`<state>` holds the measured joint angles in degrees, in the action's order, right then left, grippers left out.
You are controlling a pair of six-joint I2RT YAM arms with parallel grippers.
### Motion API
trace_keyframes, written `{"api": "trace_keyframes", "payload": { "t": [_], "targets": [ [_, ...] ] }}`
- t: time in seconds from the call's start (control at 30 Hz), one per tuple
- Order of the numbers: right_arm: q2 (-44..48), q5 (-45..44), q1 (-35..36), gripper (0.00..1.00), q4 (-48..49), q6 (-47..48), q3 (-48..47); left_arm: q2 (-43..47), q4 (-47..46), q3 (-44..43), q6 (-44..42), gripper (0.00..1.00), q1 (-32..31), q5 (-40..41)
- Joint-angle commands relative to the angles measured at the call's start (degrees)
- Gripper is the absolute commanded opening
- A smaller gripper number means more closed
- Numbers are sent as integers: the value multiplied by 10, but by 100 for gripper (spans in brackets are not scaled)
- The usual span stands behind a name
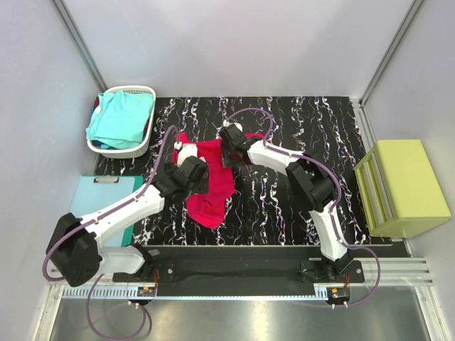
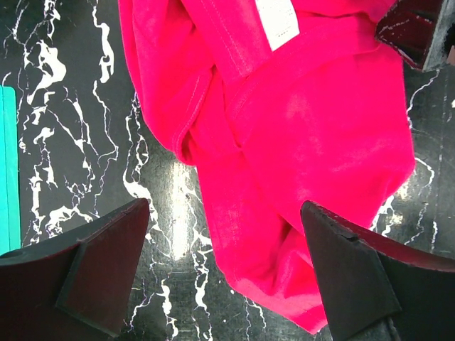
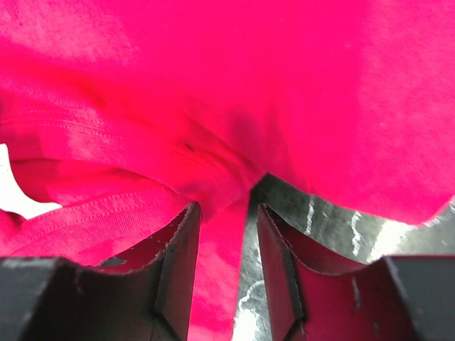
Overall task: Fold and stack the t-shirts
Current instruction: Flatten out the tshirt
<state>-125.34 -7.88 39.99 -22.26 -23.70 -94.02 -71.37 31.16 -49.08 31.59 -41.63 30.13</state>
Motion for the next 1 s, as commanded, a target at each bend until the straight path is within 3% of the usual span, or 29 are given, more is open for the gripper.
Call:
{"api": "trace_keyframes", "payload": {
  "t": [0.0,0.27,0.47,0.8,0.97],
  "targets": [
    [-25,25,-3,45,-8,12,-35,-11,-22,-16,8,93,-3,-6],
    [-26,23,-3,26,-16,13,-23,-27,-29,-15,12,93,-3,-6],
    [-4,9,-3,3,-15,9,-3,-39,-29,-25,11,93,-3,0],
    [62,-28,-3,0,-23,17,33,-75,-42,-33,17,94,18,19],
    [87,-33,-3,0,-26,18,48,-103,-66,-23,26,86,51,-24]
  ]
}}
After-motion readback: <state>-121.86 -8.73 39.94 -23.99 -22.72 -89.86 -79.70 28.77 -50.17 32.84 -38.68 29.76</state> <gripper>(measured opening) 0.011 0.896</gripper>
